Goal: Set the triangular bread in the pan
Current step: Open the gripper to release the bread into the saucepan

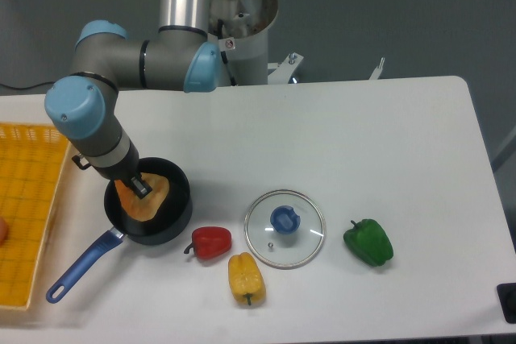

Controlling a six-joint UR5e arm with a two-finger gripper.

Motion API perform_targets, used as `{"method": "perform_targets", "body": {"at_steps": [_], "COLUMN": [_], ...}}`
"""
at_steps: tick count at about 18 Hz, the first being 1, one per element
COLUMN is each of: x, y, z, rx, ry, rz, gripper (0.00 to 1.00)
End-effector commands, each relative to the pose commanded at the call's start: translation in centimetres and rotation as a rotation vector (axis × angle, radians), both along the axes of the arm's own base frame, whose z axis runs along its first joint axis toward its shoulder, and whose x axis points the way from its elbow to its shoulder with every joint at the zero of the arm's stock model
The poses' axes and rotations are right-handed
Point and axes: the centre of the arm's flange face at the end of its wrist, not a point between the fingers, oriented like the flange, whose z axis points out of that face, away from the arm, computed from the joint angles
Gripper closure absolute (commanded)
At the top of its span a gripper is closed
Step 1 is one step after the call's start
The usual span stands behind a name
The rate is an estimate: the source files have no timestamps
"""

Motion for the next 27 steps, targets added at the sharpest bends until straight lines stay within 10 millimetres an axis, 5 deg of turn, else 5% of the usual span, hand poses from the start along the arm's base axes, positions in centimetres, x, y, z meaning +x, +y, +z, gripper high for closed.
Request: {"method": "perform_targets", "body": {"at_steps": [2,5,7,15,20,27], "x": [0.1,0.1,0.1,-0.5,-5.8,-11.8], "y": [0.0,-0.1,-0.2,-0.3,-1.3,-3.3], "z": [0.0,-0.2,-0.3,0.5,4.4,4.9], "rx": [0.000,-0.005,-0.009,-0.005,0.063,0.061], "ry": [0.000,0.000,-0.001,0.024,0.046,0.059], "rz": [-0.005,-0.005,-0.015,-0.008,0.068,0.027], "gripper": [0.73,0.51,0.00,0.00,0.00,0.00]}}
